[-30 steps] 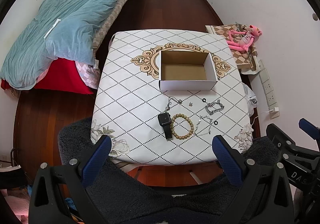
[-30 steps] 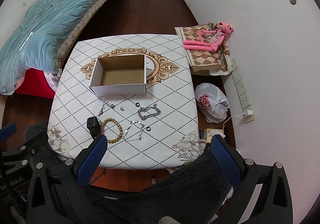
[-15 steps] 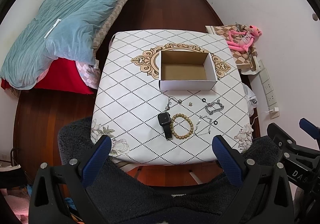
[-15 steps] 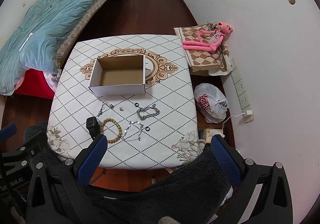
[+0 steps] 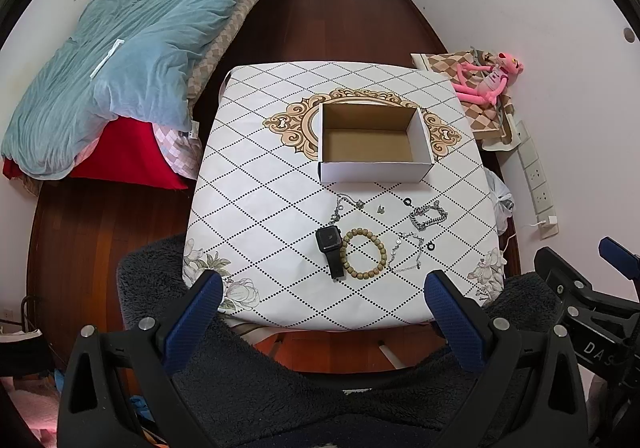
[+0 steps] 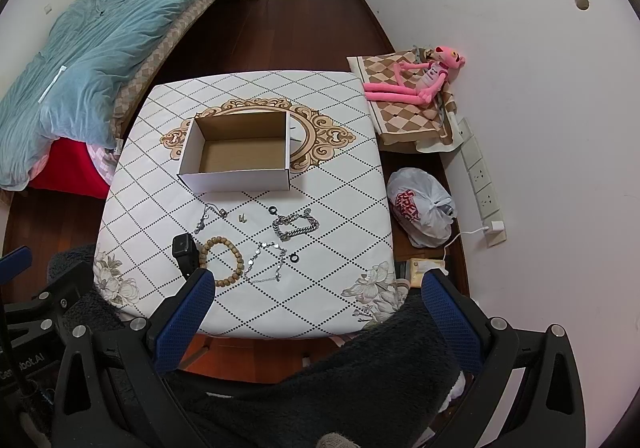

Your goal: Organize jewelry

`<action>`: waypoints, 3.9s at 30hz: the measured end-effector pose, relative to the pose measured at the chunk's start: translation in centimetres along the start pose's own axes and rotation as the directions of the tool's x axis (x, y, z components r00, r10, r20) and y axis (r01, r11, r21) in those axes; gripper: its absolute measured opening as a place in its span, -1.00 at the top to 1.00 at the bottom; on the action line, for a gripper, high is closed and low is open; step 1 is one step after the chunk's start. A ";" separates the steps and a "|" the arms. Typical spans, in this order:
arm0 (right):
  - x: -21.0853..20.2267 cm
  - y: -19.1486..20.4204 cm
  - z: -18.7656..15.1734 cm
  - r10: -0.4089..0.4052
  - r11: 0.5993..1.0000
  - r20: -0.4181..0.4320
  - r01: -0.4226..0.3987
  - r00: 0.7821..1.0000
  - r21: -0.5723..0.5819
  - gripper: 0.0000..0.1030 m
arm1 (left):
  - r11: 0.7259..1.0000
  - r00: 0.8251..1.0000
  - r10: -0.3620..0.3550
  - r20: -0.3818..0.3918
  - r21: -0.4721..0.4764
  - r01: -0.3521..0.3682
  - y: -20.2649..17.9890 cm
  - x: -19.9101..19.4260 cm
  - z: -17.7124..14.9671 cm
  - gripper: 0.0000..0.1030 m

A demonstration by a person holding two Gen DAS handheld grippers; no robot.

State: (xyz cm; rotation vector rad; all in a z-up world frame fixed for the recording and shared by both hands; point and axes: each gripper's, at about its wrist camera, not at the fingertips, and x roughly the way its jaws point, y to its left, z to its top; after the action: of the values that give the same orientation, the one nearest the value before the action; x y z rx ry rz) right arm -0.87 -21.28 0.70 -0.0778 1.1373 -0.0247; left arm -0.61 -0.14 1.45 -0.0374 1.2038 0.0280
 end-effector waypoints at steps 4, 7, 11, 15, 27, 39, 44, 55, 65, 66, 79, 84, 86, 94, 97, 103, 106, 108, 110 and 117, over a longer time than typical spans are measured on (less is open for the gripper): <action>-0.2 -0.2 0.0 0.002 1.000 0.003 -0.002 1.000 0.003 -1.00 | 1.000 1.000 -0.001 0.004 -0.001 0.001 0.1 -0.2 0.0 -1.00; -0.4 -0.4 0.2 0.002 1.000 0.006 -0.002 1.000 0.009 -1.00 | 1.000 1.000 -0.001 0.010 0.002 0.001 0.0 -0.2 0.0 -1.00; 0.0 -0.3 0.1 0.001 1.000 0.004 -0.001 1.000 0.013 -1.00 | 1.000 1.000 0.010 0.021 -0.007 -0.010 0.0 0.6 0.1 -1.00; 2.9 0.2 0.5 0.014 0.999 -0.023 -0.014 1.000 0.030 -1.00 | 0.997 0.997 0.074 0.019 -0.015 -0.074 0.7 3.7 0.9 -1.00; 20.6 6.9 -0.1 0.142 0.988 -0.246 -0.154 0.959 -0.028 -0.23 | 0.966 0.960 0.252 -0.125 -0.035 -0.258 4.6 15.8 1.2 -1.00; 27.0 11.9 -2.0 0.115 0.972 -0.296 -0.168 0.948 -0.162 0.15 | 0.945 0.927 0.318 -0.197 -0.015 -0.327 5.8 19.7 0.1 -1.00; 27.2 11.7 -1.9 0.133 0.973 -0.277 -0.179 0.952 -0.148 0.82 | 0.945 0.923 0.320 -0.211 0.001 -0.327 5.5 19.9 -0.5 -1.00; 23.1 4.1 0.0 0.149 0.989 -0.196 -0.150 0.969 0.010 0.82 | 0.993 0.967 0.116 -0.226 0.010 -0.117 1.6 21.0 -0.7 -0.98; 23.5 -1.4 -0.8 0.145 0.987 -0.229 -0.126 0.963 0.097 0.82 | 0.998 0.970 0.052 -0.236 0.056 -0.040 -1.3 23.4 -1.0 0.22; 23.6 -1.6 -1.0 0.147 0.987 -0.231 -0.126 0.962 0.103 0.82 | 0.998 0.971 0.046 -0.236 0.058 -0.033 -1.4 23.5 -1.0 0.32; 22.7 -2.2 -1.0 0.221 0.967 -0.213 -0.186 0.952 0.172 0.82 | 0.995 0.992 0.041 -0.117 0.100 -0.029 -1.8 20.7 -0.2 0.46; 20.6 -1.9 0.6 0.262 0.957 -0.167 -0.235 0.950 0.168 0.82 | 0.994 0.999 0.023 -0.048 0.106 -0.018 -2.1 18.2 1.4 0.46; 19.5 -1.6 1.6 0.278 0.954 -0.144 -0.256 0.950 0.155 0.82 | 0.995 0.999 0.005 -0.031 0.099 -0.002 -2.1 17.5 2.3 0.46; 14.9 -1.2 6.9 0.344 0.933 -0.033 -0.338 0.938 0.119 0.82 | 0.994 0.997 -0.054 0.056 0.093 0.049 -2.1 14.4 7.0 0.46; 14.0 -1.0 9.4 0.358 0.929 -0.005 -0.356 0.934 0.098 0.82 | 0.994 0.995 -0.075 0.068 0.086 0.069 -2.2 14.3 8.9 0.46; 15.2 0.4 13.9 0.328 0.944 -0.003 -0.327 0.945 0.046 0.82 | 0.992 0.993 -0.109 0.042 0.068 0.106 -2.2 16.2 12.1 0.46; 16.9 1.4 15.5 0.312 0.950 -0.029 -0.311 0.950 0.029 0.82 | 0.992 0.993 -0.119 0.018 0.056 0.117 -2.1 17.5 13.1 0.46; 18.2 2.0 16.1 0.306 0.952 -0.052 -0.306 0.950 0.024 0.82 | 0.990 0.991 -0.135 -0.006 0.042 0.135 -1.8 18.8 14.1 0.46; 19.8 2.5 16.8 0.309 0.951 -0.083 -0.307 0.948 0.030 0.82 | 0.986 0.986 -0.162 -0.033 0.025 0.163 -1.5 19.8 14.8 0.45; 23.6 3.2 17.9 0.408 0.913 -0.190 -0.397 0.893 0.092 0.81 | 0.982 0.977 -0.189 -0.104 -0.018 0.188 -0.9 22.5 17.5 0.18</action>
State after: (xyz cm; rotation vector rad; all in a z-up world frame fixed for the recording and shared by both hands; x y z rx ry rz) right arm 25.25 -18.57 -13.44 0.2131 1.3418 0.3156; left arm 23.84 -0.24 -13.25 -0.1614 1.3011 -0.1368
